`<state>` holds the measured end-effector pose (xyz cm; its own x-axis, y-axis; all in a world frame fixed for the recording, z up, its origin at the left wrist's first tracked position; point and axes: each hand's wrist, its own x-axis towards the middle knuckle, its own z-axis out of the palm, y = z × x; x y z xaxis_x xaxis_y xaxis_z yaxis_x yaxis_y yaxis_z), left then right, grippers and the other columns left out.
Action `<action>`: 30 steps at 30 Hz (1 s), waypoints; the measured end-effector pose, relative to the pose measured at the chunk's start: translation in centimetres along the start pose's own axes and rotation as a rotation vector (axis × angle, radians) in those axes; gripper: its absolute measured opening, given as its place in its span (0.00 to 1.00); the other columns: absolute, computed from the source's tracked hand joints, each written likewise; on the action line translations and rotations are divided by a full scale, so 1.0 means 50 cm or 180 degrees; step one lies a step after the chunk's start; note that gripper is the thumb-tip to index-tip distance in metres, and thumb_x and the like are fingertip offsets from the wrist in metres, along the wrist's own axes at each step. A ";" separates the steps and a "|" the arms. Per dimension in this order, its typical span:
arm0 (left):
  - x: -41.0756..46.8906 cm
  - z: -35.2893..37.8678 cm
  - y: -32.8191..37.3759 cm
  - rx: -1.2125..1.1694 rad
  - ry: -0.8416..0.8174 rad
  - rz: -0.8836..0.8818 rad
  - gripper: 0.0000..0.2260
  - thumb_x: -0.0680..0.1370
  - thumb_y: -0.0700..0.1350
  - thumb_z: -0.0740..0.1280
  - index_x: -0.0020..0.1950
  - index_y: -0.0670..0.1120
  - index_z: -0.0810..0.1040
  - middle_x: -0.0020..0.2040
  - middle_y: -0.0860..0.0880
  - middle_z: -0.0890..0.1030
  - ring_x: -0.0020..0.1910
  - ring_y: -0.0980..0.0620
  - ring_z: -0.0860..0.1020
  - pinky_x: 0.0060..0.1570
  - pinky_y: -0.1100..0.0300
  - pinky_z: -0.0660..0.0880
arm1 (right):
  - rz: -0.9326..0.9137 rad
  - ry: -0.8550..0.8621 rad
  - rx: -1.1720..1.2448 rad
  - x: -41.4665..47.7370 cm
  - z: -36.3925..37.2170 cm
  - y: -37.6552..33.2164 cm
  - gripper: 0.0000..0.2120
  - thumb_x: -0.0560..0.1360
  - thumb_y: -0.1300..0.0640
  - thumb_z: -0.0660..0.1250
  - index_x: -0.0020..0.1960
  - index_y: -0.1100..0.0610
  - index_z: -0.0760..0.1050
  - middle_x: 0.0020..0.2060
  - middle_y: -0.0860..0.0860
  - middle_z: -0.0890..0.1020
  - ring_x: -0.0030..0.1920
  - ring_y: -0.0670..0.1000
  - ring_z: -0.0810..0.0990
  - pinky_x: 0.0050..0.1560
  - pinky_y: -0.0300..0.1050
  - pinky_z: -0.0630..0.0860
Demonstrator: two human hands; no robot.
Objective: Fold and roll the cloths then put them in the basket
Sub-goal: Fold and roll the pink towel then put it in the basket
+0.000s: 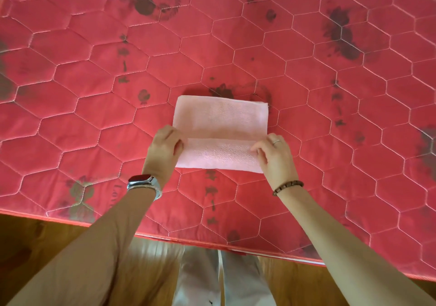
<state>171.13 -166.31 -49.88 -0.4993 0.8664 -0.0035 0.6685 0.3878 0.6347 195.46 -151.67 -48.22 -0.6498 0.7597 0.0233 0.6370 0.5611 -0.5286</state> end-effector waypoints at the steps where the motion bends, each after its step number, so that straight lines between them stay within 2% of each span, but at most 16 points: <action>1: -0.007 -0.004 -0.002 0.0009 -0.0038 0.0180 0.06 0.75 0.31 0.66 0.47 0.40 0.80 0.47 0.46 0.78 0.47 0.50 0.74 0.45 0.62 0.70 | -0.0187 -0.0050 -0.0052 -0.004 -0.001 -0.001 0.10 0.71 0.72 0.69 0.45 0.59 0.80 0.42 0.51 0.78 0.45 0.54 0.75 0.46 0.51 0.76; 4: -0.038 -0.014 -0.019 0.0129 -0.0348 0.0492 0.11 0.78 0.42 0.64 0.58 0.40 0.79 0.55 0.44 0.79 0.54 0.46 0.77 0.57 0.55 0.75 | -0.0212 -0.0214 -0.0021 -0.028 -0.009 0.006 0.11 0.74 0.69 0.66 0.53 0.58 0.80 0.50 0.50 0.79 0.52 0.52 0.77 0.52 0.48 0.78; 6: -0.056 -0.018 -0.031 0.0283 -0.0695 0.0549 0.19 0.75 0.48 0.66 0.65 0.41 0.75 0.62 0.44 0.76 0.61 0.44 0.76 0.65 0.52 0.70 | -0.0149 -0.0400 0.0079 -0.049 -0.016 0.012 0.15 0.74 0.64 0.66 0.60 0.56 0.78 0.59 0.49 0.77 0.59 0.51 0.75 0.58 0.44 0.77; 7: -0.059 -0.017 -0.037 0.0322 -0.0812 0.0576 0.23 0.74 0.47 0.68 0.67 0.41 0.74 0.65 0.44 0.75 0.63 0.43 0.74 0.68 0.52 0.68 | -0.0112 -0.0509 0.0128 -0.057 -0.018 0.014 0.19 0.73 0.64 0.67 0.63 0.55 0.76 0.62 0.49 0.74 0.62 0.50 0.74 0.61 0.42 0.76; 9: -0.062 -0.010 -0.044 0.0304 -0.0881 0.0499 0.27 0.70 0.38 0.73 0.69 0.41 0.72 0.68 0.43 0.73 0.65 0.42 0.73 0.70 0.49 0.66 | -0.0002 -0.0646 0.0063 -0.065 -0.015 0.015 0.27 0.69 0.65 0.69 0.66 0.52 0.73 0.66 0.48 0.71 0.67 0.50 0.70 0.67 0.41 0.69; 11: -0.057 -0.006 -0.039 0.0188 -0.0817 0.0237 0.32 0.66 0.28 0.73 0.69 0.42 0.74 0.68 0.44 0.74 0.66 0.42 0.73 0.69 0.45 0.68 | 0.0144 -0.0671 -0.0076 -0.059 -0.006 0.013 0.32 0.65 0.69 0.69 0.66 0.50 0.72 0.68 0.48 0.70 0.69 0.52 0.68 0.70 0.44 0.62; 13: -0.044 -0.008 -0.028 0.0042 -0.0738 0.0034 0.32 0.65 0.27 0.73 0.67 0.43 0.76 0.65 0.44 0.76 0.64 0.43 0.73 0.67 0.49 0.69 | 0.0337 -0.0651 -0.0058 -0.044 0.002 0.015 0.34 0.64 0.73 0.69 0.65 0.48 0.72 0.67 0.49 0.71 0.69 0.51 0.67 0.72 0.48 0.62; 15: -0.028 -0.012 -0.021 -0.0142 -0.0734 -0.0165 0.28 0.65 0.31 0.74 0.65 0.43 0.78 0.62 0.44 0.78 0.62 0.43 0.74 0.64 0.59 0.66 | 0.0568 -0.0660 0.0226 -0.028 0.002 0.020 0.33 0.64 0.73 0.67 0.64 0.46 0.73 0.64 0.48 0.73 0.67 0.49 0.66 0.67 0.53 0.69; 16: -0.018 -0.018 -0.018 -0.0234 -0.0695 -0.0258 0.27 0.65 0.35 0.74 0.64 0.43 0.79 0.60 0.44 0.79 0.59 0.43 0.75 0.62 0.63 0.64 | 0.0665 -0.0691 0.0443 -0.021 -0.002 0.022 0.32 0.65 0.72 0.67 0.64 0.45 0.73 0.63 0.47 0.73 0.65 0.49 0.66 0.62 0.51 0.73; 19: 0.008 -0.040 -0.011 -0.0389 -0.0779 -0.0504 0.26 0.63 0.48 0.71 0.62 0.46 0.81 0.53 0.50 0.82 0.53 0.51 0.75 0.53 0.66 0.64 | 0.0953 -0.0892 0.1024 -0.003 -0.024 0.023 0.32 0.68 0.70 0.66 0.65 0.41 0.73 0.59 0.44 0.72 0.62 0.48 0.67 0.50 0.32 0.73; 20: 0.013 -0.048 -0.010 -0.0435 -0.0907 -0.0575 0.26 0.63 0.50 0.72 0.62 0.49 0.81 0.52 0.54 0.82 0.51 0.55 0.75 0.52 0.65 0.65 | 0.1045 -0.0979 0.1130 0.004 -0.032 0.024 0.31 0.69 0.69 0.66 0.65 0.41 0.73 0.58 0.43 0.73 0.62 0.47 0.67 0.52 0.32 0.71; 22: 0.018 -0.059 -0.012 -0.0692 -0.1174 -0.0775 0.23 0.65 0.51 0.75 0.60 0.56 0.81 0.51 0.62 0.82 0.51 0.62 0.76 0.55 0.67 0.69 | 0.1268 -0.1140 0.1360 0.017 -0.047 0.026 0.29 0.68 0.65 0.67 0.64 0.40 0.73 0.58 0.41 0.75 0.62 0.47 0.69 0.58 0.40 0.69; 24: 0.023 -0.069 -0.017 -0.1086 -0.1282 -0.1029 0.20 0.64 0.56 0.75 0.55 0.63 0.81 0.49 0.62 0.84 0.52 0.61 0.79 0.56 0.64 0.72 | 0.1473 -0.1212 0.1726 0.029 -0.061 0.027 0.28 0.66 0.60 0.66 0.63 0.41 0.73 0.59 0.39 0.76 0.61 0.46 0.72 0.57 0.41 0.69; 27: 0.031 -0.073 -0.019 -0.1377 -0.1254 -0.1381 0.13 0.63 0.62 0.72 0.47 0.71 0.80 0.46 0.65 0.83 0.47 0.64 0.79 0.52 0.65 0.74 | 0.1623 -0.1151 0.1966 0.044 -0.071 0.026 0.23 0.69 0.54 0.66 0.63 0.45 0.71 0.59 0.41 0.77 0.60 0.42 0.73 0.52 0.37 0.69; 29: 0.032 -0.071 -0.015 -0.1479 -0.1182 -0.1617 0.12 0.63 0.64 0.70 0.45 0.68 0.81 0.45 0.62 0.84 0.48 0.64 0.79 0.51 0.67 0.72 | 0.1781 -0.1109 0.1964 0.052 -0.066 0.025 0.16 0.76 0.53 0.66 0.63 0.47 0.70 0.57 0.45 0.77 0.56 0.41 0.74 0.49 0.37 0.69; 30: 0.032 -0.067 -0.015 -0.1492 -0.1132 -0.1735 0.15 0.63 0.66 0.69 0.46 0.64 0.81 0.46 0.60 0.84 0.49 0.61 0.78 0.50 0.66 0.72 | 0.1860 -0.1086 0.1910 0.056 -0.060 0.024 0.13 0.78 0.52 0.64 0.63 0.48 0.70 0.56 0.45 0.77 0.55 0.40 0.74 0.48 0.37 0.69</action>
<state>167.99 -166.27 -47.78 -0.4303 0.6721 -0.6026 0.0405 0.6813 0.7309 195.64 -147.91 -46.24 -0.4391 0.6774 -0.5902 0.6429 -0.2220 -0.7331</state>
